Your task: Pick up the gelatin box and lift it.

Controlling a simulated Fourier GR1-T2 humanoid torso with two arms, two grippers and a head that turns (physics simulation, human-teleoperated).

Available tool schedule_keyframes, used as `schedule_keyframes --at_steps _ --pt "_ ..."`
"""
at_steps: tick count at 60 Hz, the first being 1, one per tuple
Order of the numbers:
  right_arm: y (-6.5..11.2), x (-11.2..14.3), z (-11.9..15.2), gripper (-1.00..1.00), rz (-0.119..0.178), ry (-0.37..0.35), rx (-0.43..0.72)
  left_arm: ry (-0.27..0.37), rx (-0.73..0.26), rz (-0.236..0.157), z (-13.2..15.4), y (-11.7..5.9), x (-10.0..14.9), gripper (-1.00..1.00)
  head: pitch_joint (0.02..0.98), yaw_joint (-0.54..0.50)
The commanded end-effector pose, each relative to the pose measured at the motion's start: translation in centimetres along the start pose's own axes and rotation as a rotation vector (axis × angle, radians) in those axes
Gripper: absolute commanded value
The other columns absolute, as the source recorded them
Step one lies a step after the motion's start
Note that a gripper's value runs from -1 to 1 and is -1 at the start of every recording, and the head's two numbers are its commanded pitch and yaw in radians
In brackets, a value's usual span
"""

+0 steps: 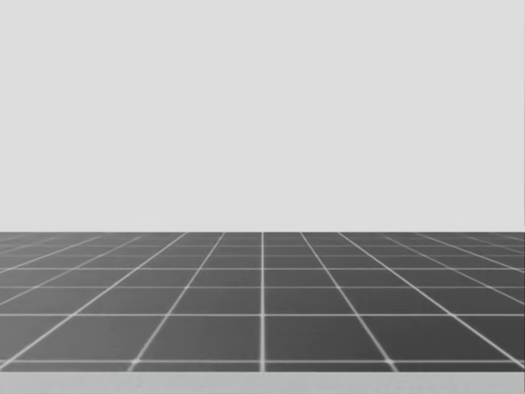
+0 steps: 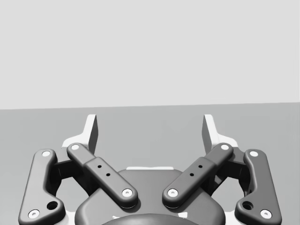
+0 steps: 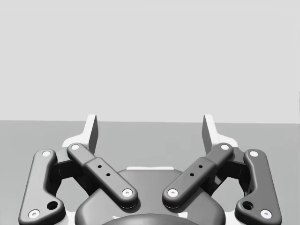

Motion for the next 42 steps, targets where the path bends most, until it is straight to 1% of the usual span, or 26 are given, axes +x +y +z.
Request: schedule_keyframes --at_steps 1,2,5,6,8,11,14,21,24,27,28,34,36,39,42 --pt "-0.01 -0.15 0.20 -1.00 -0.011 -0.006 0.010 -0.001 0.000 -0.002 0.01 -0.02 0.05 -1.00 0.056 0.00" --pt "-0.08 -0.17 0.19 -1.00 -0.012 -0.003 0.014 -0.001 0.000 -0.003 0.00 -0.02 0.05 -1.00 0.057 0.00" --pt "-0.27 -0.03 0.03 -1.00 -0.046 0.024 0.025 -0.001 0.000 -0.003 -0.01 -0.02 0.05 -1.00 0.065 0.00" --pt "-0.37 -0.01 -0.04 -1.00 -0.050 0.030 0.040 -0.001 0.001 -0.002 -0.01 -0.03 0.05 -1.00 0.067 0.00" --pt "-0.51 0.04 -0.08 -1.00 -0.047 0.040 0.026 0.000 0.001 -0.002 -0.01 -0.03 0.05 -1.00 0.077 0.00" --pt "-0.60 0.02 -0.11 -1.00 -0.064 0.046 0.019 0.000 0.001 -0.002 -0.02 -0.04 0.05 -1.00 0.091 0.00" --pt "-0.63 -0.02 -0.18 -1.00 -0.052 0.042 0.012 0.000 0.001 -0.002 -0.02 -0.04 0.05 -1.00 0.125 0.00" --pt "-0.59 0.03 -0.17 -1.00 -0.052 0.041 0.009 0.004 -0.001 -0.007 -0.02 -0.07 0.03 -1.00 0.218 0.00" --pt "-0.60 0.02 -0.18 -1.00 -0.045 0.040 0.008 0.004 -0.002 -0.008 -0.06 -0.08 -0.03 -1.00 0.275 0.00" --pt "-0.62 0.01 -0.20 -1.00 -0.041 0.042 0.007 0.005 -0.002 -0.010 -0.07 -0.10 -0.05 -1.00 0.309 0.00" --pt "-0.63 0.01 -0.21 -1.00 -0.041 0.046 0.003 0.006 -0.003 -0.012 -0.09 -0.10 -0.10 -1.00 0.342 0.00" --pt "-0.70 -0.01 -0.27 -1.00 -0.033 0.056 -0.007 0.008 -0.003 -0.018 -0.12 -0.12 -0.18 -1.00 0.424 -0.01" --pt "-0.77 -0.07 -0.32 -1.00 -0.033 0.069 -0.014 0.010 -0.003 -0.023 -0.14 -0.14 -0.23 -1.00 0.471 -0.01" --pt "-0.85 -0.16 -0.38 -1.00 -0.030 0.077 -0.021 0.011 -0.004 -0.024 -0.14 -0.16 -0.27 -1.00 0.505 -0.01" --pt "-0.95 -0.29 -0.46 -1.00 -0.031 0.090 -0.029 0.013 -0.006 -0.026 -0.16 -0.20 -0.33 -1.00 0.564 0.00"
